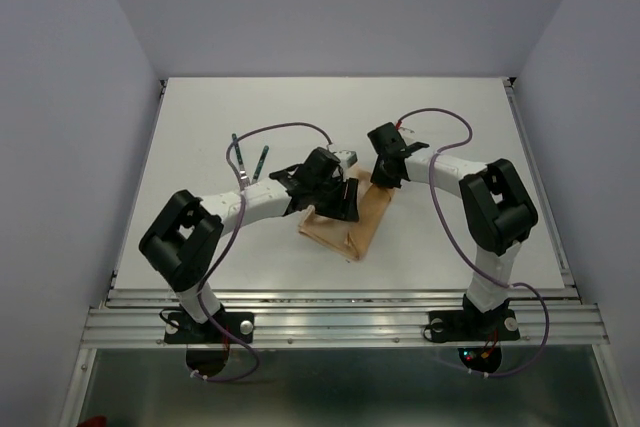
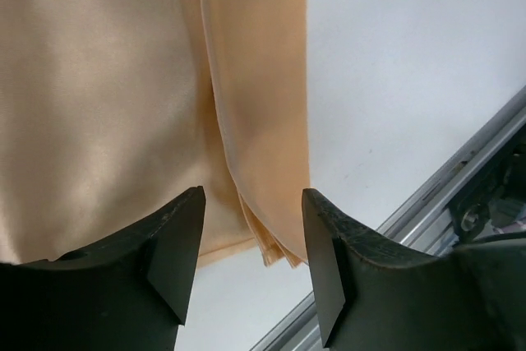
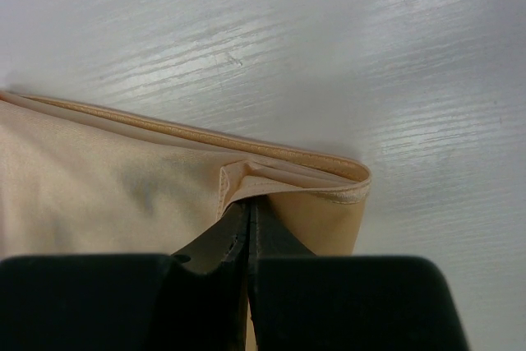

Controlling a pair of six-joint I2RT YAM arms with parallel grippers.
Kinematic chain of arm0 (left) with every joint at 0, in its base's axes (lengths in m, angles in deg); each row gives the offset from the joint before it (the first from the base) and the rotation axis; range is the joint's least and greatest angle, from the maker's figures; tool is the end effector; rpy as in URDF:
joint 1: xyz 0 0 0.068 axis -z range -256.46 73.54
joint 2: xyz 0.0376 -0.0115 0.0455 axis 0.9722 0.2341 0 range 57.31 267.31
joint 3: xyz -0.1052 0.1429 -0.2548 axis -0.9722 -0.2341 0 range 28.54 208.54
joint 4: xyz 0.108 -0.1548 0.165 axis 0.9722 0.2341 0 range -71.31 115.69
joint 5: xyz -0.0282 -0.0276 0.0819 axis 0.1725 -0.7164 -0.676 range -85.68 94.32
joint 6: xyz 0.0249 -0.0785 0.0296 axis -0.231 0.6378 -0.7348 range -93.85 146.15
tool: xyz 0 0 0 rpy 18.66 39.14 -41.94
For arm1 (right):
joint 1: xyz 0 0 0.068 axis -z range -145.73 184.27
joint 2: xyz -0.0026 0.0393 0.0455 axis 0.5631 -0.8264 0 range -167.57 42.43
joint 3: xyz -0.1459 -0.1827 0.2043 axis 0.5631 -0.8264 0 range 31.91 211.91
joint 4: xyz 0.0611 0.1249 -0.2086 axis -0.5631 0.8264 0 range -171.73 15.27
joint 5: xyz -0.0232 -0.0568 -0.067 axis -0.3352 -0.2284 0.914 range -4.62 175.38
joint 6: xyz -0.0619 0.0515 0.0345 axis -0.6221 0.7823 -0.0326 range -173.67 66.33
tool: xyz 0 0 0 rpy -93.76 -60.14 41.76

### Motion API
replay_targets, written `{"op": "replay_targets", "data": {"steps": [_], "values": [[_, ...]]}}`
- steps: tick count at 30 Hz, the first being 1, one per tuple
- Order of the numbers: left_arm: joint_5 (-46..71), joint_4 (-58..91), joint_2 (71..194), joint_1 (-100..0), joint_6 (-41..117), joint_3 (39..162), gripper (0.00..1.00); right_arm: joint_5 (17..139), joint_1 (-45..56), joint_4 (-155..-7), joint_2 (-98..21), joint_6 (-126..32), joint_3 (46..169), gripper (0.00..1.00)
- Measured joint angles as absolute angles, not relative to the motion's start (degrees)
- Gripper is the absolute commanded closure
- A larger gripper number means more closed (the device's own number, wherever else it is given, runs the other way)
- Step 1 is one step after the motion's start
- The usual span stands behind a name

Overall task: Fold the napkin into a case and place the utensils inside
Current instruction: Fold the lower triangle-folded napkin at the center of the board.

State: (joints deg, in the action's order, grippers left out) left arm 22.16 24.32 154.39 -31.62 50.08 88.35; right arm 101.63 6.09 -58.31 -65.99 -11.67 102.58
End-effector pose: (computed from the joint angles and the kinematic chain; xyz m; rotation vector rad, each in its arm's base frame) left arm 0.2581 -0.2904 0.2196 0.6148 2.3996 -0.9285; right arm 0.3704 0.1739 0.1752 0.4029 2.5403 0.0795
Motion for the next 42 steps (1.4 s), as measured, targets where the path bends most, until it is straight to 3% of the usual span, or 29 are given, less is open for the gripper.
{"op": "replay_targets", "data": {"steps": [4, 5, 7, 8, 11, 21, 28, 42], "values": [[21.6, 25.2, 149.3, -32.0, 50.3, 88.3, 0.50, 101.4, 6.1, -58.5, -66.0, -11.7, 102.6, 0.99], [21.6, 25.2, 148.0, -32.0, 50.5, 88.2, 0.63, 101.4, 6.1, -58.6, -66.0, -11.7, 102.6, 0.99], [22.1, 24.6, 146.7, -32.1, 50.9, 87.9, 0.73, 101.3, 6.1, -58.6, -66.0, -11.7, 102.6, 0.99], [23.3, 23.4, 145.9, -32.1, 50.8, 87.2, 0.86, 101.3, 6.1, -58.7, -66.0, -11.6, 102.6, 0.99], [26.2, 20.8, 145.2, -32.0, 50.8, 85.0, 1.00, 101.2, 6.1, -58.7, -66.0, -11.6, 102.6, 0.99], [36.4, 12.5, 149.1, -31.5, 50.0, 76.9, 1.00, 100.8, 6.1, -58.7, -66.1, -11.7, 102.7, 0.99], [34.7, 13.5, 156.9, -31.5, 49.7, 76.9, 1.00, 100.6, 6.1, -58.7, -66.1, -11.7, 102.7, 0.99], [32.4, 14.1, 156.0, -31.5, 51.7, 77.1, 1.00, 100.4, 6.1, -58.5, -66.0, -12.7, 102.7, 0.99]]}}
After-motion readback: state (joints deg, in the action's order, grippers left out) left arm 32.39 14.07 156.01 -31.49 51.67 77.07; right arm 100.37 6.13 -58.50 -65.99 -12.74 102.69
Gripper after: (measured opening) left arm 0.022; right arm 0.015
